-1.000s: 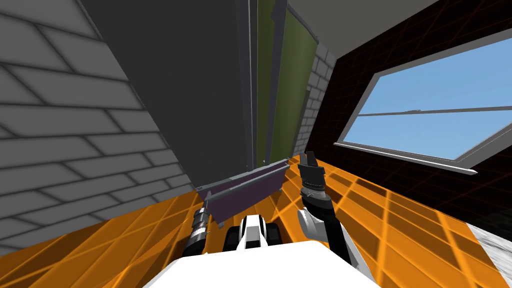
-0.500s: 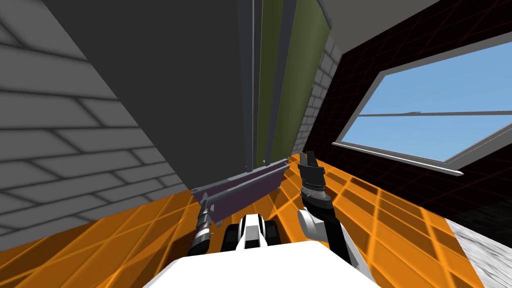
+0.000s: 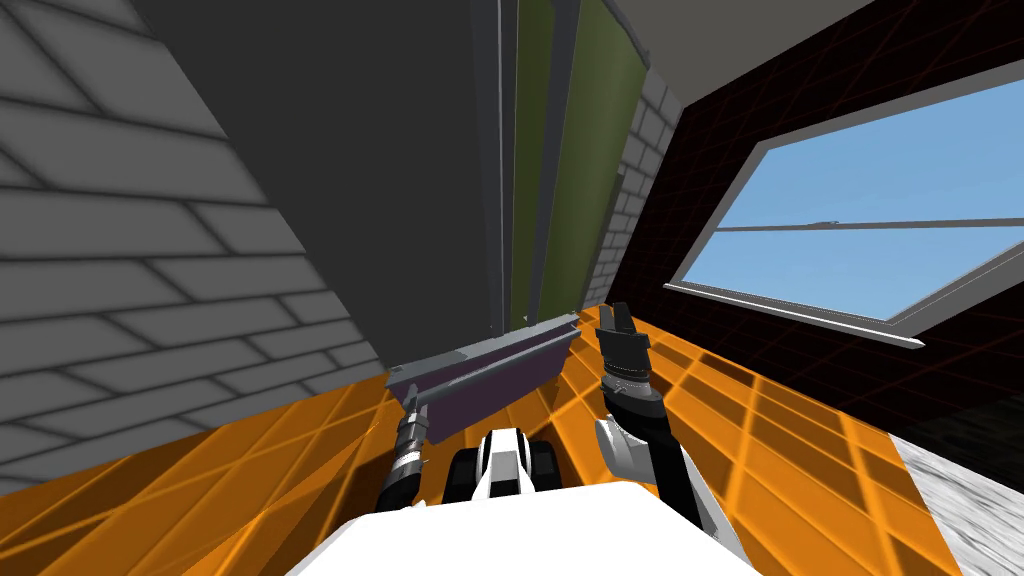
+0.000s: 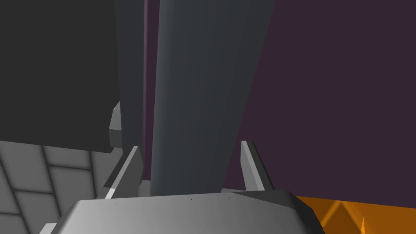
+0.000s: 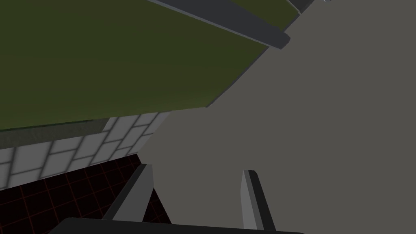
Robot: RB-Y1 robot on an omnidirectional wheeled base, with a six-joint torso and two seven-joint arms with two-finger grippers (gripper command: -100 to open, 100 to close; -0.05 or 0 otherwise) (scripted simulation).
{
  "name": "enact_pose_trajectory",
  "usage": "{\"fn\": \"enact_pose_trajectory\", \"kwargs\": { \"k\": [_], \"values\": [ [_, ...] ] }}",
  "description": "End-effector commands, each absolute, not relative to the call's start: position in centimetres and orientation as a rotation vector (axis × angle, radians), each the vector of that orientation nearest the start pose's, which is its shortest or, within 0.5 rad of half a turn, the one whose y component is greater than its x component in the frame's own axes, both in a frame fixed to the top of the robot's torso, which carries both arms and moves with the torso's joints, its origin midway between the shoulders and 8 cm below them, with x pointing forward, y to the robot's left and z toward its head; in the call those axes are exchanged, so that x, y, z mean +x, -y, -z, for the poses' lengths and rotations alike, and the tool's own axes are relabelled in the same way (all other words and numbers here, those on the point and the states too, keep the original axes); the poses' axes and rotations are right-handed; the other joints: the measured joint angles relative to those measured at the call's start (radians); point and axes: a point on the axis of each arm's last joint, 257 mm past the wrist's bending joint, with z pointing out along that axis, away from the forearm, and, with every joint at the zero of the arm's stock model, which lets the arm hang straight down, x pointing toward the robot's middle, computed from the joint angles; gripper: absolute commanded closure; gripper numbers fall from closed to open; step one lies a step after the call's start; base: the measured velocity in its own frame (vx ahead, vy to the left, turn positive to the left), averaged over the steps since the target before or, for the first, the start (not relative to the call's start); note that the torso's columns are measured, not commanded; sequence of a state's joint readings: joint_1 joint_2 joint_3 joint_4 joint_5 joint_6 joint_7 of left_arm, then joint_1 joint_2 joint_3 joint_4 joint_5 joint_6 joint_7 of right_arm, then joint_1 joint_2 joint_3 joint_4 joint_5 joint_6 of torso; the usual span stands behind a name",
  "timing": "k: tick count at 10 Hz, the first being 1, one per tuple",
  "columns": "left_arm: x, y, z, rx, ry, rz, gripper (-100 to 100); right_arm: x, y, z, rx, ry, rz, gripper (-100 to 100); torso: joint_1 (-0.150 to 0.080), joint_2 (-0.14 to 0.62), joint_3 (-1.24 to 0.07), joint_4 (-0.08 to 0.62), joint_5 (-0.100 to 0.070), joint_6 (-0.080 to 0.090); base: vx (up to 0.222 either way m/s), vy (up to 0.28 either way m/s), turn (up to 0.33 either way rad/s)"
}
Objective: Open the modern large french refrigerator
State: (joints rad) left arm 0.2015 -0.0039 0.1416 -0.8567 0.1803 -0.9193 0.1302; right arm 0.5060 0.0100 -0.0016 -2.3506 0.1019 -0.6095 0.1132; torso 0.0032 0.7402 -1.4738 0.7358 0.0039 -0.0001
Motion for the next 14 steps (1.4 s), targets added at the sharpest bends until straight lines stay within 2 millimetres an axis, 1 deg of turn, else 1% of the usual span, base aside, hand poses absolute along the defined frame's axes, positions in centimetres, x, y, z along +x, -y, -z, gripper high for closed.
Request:
{"fn": "enact_pose_trajectory", "kwargs": {
  "k": [1,2,3,7,8,10,13,14],
  "values": [
    [35.0,-34.4,41.7,-1.482,-0.823,1.109,100,31.0,25.9,-7.1,0.421,-0.564,-1.163,0,-0.001,-0.002,-0.001,0.000,-0.001,0.000,-0.192,-0.098,0.040],
    [35.1,-34.5,41.4,-1.470,-0.817,1.111,100,31.0,25.9,-7.1,0.421,-0.564,-1.163,0,-0.002,-0.005,-0.003,0.000,-0.001,0.000,-0.089,-0.047,0.016],
    [34.9,-34.3,41.8,-1.479,-0.827,1.107,100,31.0,25.9,-7.1,0.421,-0.564,-1.163,0,0.001,-0.011,-0.006,0.001,-0.002,0.001,-0.095,-0.032,0.023],
    [34.8,-33.8,42.1,-1.488,-0.841,1.108,100,31.0,25.9,-7.1,0.421,-0.564,-1.163,0,-0.001,-0.004,-0.002,-0.001,0.000,0.001,-0.164,-0.057,0.021],
    [35.1,-34.1,41.5,-1.474,-0.832,1.112,100,31.0,25.9,-7.1,0.421,-0.564,-1.163,0,0.000,-0.006,-0.003,-0.001,0.000,0.001,-0.081,-0.024,0.004],
    [34.8,-33.7,41.8,-1.480,-0.840,1.112,100,31.0,25.9,-7.1,0.421,-0.564,-1.163,0,0.000,-0.007,-0.005,0.000,-0.001,0.000,-0.114,-0.039,0.014],
    [34.4,-33.2,42.0,-1.485,-0.847,1.115,100,31.0,25.9,-7.1,0.421,-0.564,-1.163,0,-0.003,-0.003,-0.001,-0.001,0.001,0.002,-0.179,-0.071,0.021],
    [34.7,-33.6,41.6,-1.470,-0.838,1.117,100,31.0,25.9,-7.1,0.421,-0.564,-1.163,0,-0.001,-0.006,-0.003,-0.002,0.001,0.002,-0.086,-0.033,0.009]
  ]
}}
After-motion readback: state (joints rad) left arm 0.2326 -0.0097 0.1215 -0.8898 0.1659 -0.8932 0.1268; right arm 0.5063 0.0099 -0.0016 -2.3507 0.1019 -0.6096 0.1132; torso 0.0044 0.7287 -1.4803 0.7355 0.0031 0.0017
